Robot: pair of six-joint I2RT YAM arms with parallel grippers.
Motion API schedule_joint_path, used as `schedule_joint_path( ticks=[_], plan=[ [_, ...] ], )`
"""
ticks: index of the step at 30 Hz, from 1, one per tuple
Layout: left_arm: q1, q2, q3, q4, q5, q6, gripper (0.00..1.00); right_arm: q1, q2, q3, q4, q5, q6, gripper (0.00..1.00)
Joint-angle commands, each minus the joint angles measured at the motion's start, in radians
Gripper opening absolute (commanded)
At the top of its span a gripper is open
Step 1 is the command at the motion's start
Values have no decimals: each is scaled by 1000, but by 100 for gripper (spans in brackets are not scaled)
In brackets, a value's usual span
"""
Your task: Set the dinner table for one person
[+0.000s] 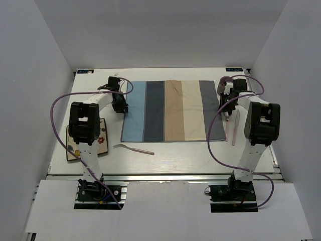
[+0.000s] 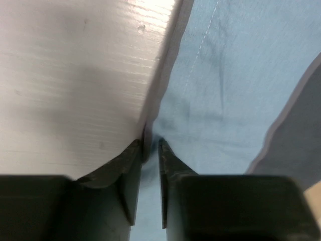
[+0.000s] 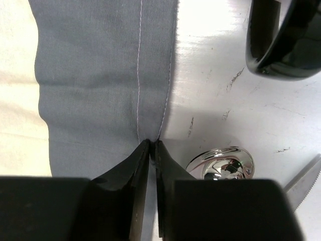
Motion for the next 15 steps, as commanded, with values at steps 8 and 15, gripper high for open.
schedule_joint_path(
  ticks=[8, 15],
  plan=[
    [14, -74, 88, -64, -39, 6, 59, -5, -93, 32, -38, -8, -94, 38],
    [18, -184, 71, -8, -83, 14, 49, -5, -163, 70, -70, -61, -162, 39]
  ],
)
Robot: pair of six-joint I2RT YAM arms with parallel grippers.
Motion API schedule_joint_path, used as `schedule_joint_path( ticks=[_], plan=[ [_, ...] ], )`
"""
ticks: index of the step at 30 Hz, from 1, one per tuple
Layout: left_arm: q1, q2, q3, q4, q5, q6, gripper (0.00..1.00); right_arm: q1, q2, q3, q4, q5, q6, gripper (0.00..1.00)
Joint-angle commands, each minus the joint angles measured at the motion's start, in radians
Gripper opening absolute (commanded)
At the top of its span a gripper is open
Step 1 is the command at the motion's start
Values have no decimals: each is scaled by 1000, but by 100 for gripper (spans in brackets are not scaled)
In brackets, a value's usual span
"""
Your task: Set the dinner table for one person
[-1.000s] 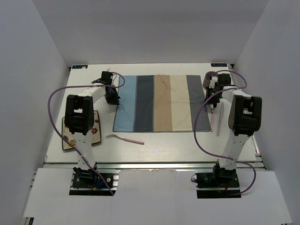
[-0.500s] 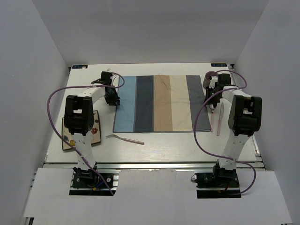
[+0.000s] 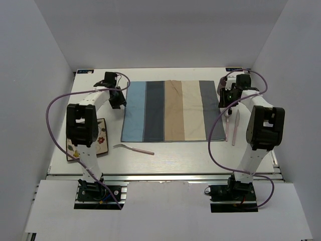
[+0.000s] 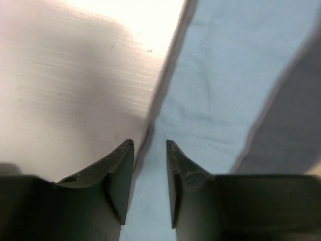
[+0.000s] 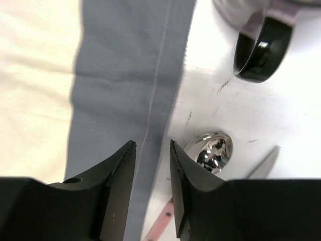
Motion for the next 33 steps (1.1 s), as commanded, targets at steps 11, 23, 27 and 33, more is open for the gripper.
schedule_joint_path(
  ticks=[11, 23, 27, 33],
  plan=[
    [79, -521, -253, 310, 69, -68, 39, -22, -140, 56, 91, 170, 39, 61],
    [85, -641, -411, 376, 97, -113, 58, -22, 40, 169, 125, 227, 119, 67],
    [85, -650, -410, 372, 105, -122, 58, -20, 136, 261, 125, 228, 145, 63],
    [86, -684, -424, 353, 94, -133, 59, -16, 213, 315, 142, 270, 147, 46]
  ],
)
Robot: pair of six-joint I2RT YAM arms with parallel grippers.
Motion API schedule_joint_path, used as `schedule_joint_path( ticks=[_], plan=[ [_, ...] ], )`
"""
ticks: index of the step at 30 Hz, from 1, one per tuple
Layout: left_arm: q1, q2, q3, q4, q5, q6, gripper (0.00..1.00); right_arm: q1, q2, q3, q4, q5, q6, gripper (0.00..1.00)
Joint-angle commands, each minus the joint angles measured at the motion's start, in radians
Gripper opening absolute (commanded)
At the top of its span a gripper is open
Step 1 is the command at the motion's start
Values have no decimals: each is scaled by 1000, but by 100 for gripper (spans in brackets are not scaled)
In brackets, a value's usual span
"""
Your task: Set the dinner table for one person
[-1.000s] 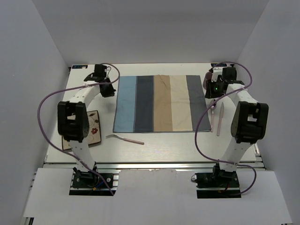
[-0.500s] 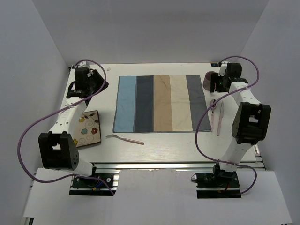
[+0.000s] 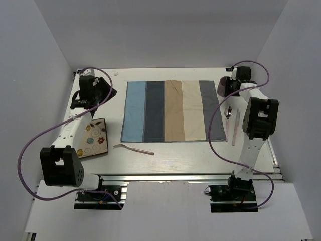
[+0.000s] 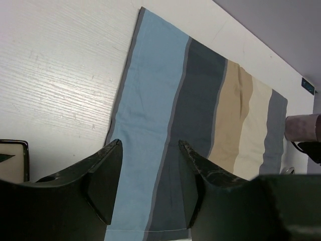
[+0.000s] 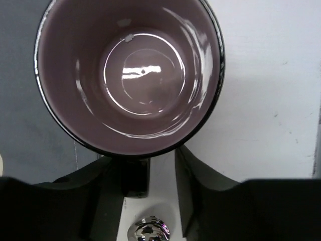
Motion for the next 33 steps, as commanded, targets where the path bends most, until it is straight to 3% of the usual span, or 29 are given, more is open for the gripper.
schedule_joint_path(
  ticks=[1, 5, 9, 10, 20, 33],
  plan=[
    [0, -76, -19, 12, 9, -19, 59, 1, 1, 35, 36, 56, 16, 44],
    [0, -99, -50, 32, 8, -43, 59, 0, -1, 18, 58, 50, 9, 32],
    [0, -95, -51, 29, 24, -54, 59, 0, -1, 26, 68, 36, -5, 4],
    [0, -96, -47, 28, 32, -55, 59, 0, -5, 27, 73, 21, -14, 1],
    [0, -104, -93, 54, 78, -94, 59, 46, -154, -66, 272, -188, -169, 0],
    [0, -112, -113, 52, 87, -120, 62, 160, -39, 61, 240, -192, -137, 0]
  ],
)
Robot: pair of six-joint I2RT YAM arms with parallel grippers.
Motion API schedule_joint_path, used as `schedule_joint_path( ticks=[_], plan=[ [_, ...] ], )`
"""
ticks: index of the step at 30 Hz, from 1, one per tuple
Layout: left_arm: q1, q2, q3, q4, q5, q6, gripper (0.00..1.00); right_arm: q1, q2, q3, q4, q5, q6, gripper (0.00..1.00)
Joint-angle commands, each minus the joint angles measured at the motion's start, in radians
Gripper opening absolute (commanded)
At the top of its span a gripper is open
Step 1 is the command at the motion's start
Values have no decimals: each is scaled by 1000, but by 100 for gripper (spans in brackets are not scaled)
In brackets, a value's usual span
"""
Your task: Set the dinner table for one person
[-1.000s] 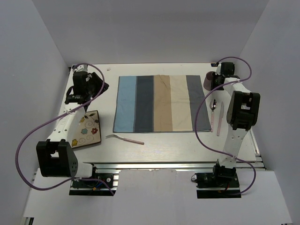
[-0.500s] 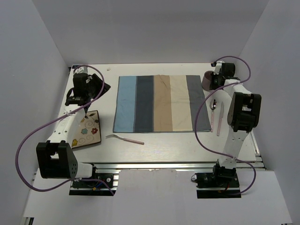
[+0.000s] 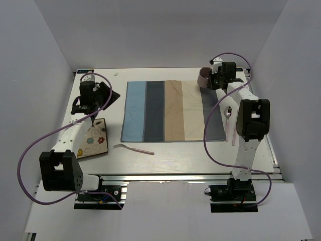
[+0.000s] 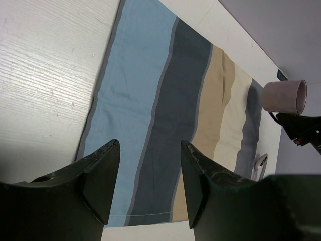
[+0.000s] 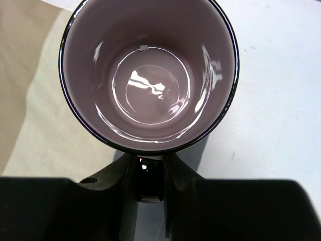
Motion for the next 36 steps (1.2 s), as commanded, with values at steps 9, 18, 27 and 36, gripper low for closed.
schedule_joint_path(
  ticks=[9, 18, 27, 36],
  plan=[
    [0, -51, -18, -8, 3, -22, 63, 40, 27, 53, 70, 12, -4, 8],
    [0, -55, -19, -17, 3, -30, 65, 42, 25, 23, 38, 13, -39, 37],
    [0, -78, -37, 3, -4, -62, 67, 28, -91, -50, -47, 24, -82, 62],
    [2, -112, -101, 46, 5, -138, 0, -39, -449, -303, -214, -149, -149, 0]
  ],
)
